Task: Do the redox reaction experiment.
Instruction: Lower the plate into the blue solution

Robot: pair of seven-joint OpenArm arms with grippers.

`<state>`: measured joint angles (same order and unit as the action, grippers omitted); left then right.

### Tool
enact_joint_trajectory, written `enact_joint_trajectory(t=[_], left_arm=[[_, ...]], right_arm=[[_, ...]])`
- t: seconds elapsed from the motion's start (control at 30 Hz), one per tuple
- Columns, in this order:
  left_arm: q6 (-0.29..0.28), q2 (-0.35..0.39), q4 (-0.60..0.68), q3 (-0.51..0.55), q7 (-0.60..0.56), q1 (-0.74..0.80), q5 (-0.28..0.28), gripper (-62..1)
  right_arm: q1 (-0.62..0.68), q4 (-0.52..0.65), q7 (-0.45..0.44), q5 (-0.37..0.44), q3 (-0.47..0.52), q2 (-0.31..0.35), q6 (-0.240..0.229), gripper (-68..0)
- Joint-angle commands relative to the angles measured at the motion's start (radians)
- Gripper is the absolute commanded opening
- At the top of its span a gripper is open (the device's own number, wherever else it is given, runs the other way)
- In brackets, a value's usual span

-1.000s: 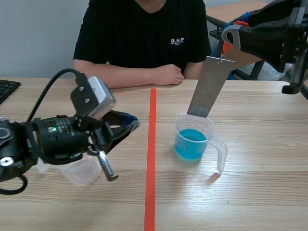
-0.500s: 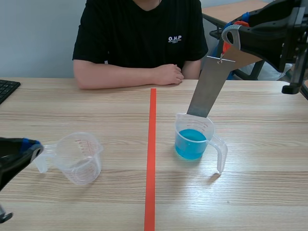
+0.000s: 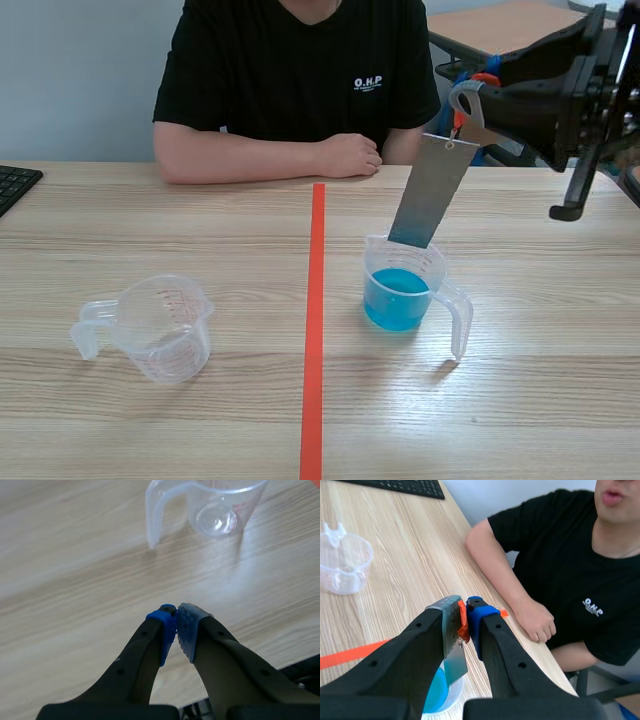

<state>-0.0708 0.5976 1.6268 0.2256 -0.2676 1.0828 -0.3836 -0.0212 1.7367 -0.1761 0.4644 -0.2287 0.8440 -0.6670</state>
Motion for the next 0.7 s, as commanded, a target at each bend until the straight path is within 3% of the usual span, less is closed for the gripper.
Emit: enact_joint_trajectory(t=[0.0,0.33,0.53,0.67], left_arm=[[0.002,-0.032,0.002,-0.008,-0.008,0.015,0.006,-56.0],[0.002,-0.193,-0.03,-0.008,0.007,0.069,0.006,-56.0],[0.001,-0.218,-0.031,-0.008,0.041,0.069,0.005,-56.0],[0.001,-0.217,-0.031,-0.008,0.041,0.069,0.005,-56.0]], right_arm=[[-0.012,-0.013,-0.023,-0.004,0.013,-0.006,0.007,-66.0],[-0.013,-0.119,-0.113,-0.146,0.011,-0.108,-0.016,-66.0],[-0.035,-0.198,-0.161,-0.238,-0.021,-0.161,-0.049,-66.0],[-0.074,-0.259,-0.164,-0.257,-0.065,-0.183,-0.058,-66.0]])
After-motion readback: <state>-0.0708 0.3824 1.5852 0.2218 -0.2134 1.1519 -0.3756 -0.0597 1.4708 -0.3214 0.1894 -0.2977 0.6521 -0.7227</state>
